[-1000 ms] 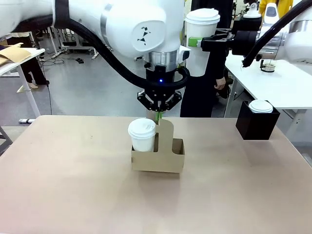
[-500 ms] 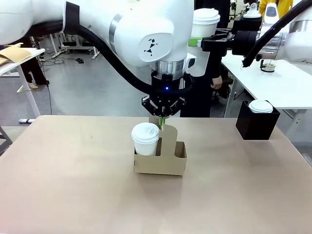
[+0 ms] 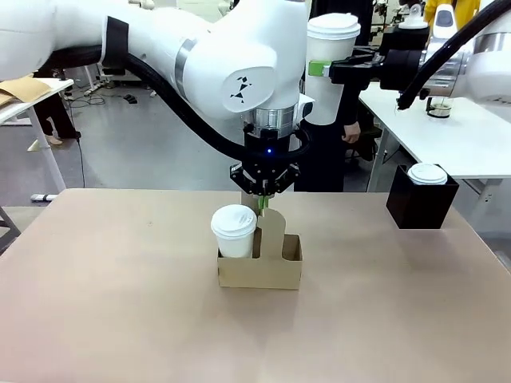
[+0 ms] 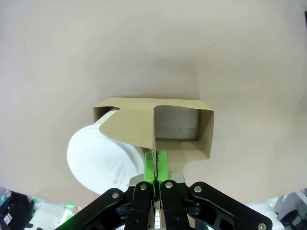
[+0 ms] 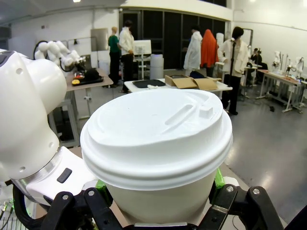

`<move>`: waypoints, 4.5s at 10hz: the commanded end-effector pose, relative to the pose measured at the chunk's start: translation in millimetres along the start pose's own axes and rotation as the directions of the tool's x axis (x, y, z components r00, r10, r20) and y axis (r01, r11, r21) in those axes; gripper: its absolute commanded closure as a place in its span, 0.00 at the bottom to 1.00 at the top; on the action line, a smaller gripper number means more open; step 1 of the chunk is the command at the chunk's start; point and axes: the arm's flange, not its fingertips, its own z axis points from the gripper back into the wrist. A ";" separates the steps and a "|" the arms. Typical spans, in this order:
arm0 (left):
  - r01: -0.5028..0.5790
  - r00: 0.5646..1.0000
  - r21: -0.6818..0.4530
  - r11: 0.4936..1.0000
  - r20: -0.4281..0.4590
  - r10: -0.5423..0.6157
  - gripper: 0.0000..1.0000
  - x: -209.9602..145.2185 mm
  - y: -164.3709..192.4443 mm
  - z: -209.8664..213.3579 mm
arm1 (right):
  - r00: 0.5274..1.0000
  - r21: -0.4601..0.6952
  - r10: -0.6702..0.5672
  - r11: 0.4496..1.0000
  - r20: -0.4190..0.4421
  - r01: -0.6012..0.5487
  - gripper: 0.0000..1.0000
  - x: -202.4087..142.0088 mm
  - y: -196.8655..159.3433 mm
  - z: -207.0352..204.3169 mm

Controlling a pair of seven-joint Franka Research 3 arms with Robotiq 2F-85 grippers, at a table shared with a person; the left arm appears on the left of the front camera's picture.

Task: Pour a drink into a cup and package it in a carrier.
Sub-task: Position the Cup Carrier in the center of the table, then insert the held 600 ml Paper Cup into the Cup Carrier.

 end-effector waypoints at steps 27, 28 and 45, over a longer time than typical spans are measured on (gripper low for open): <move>0.538 0.833 -0.076 0.840 0.204 -0.515 0.00 30.5 257.4 48.2 | 0.999 0.348 -0.010 0.937 -0.038 0.023 0.13 -140.5 -12.3 -11.7; 0.554 0.825 -0.102 0.826 0.203 -0.528 0.00 31.1 275.2 33.8 | 1.000 0.419 -0.005 0.908 -0.029 0.016 0.13 -156.3 -4.2 -20.5; 0.546 0.831 -0.104 0.832 0.192 -0.521 0.00 33.4 316.5 -25.4 | 1.000 0.713 -0.019 0.702 0.005 0.010 0.13 -260.8 26.3 -57.8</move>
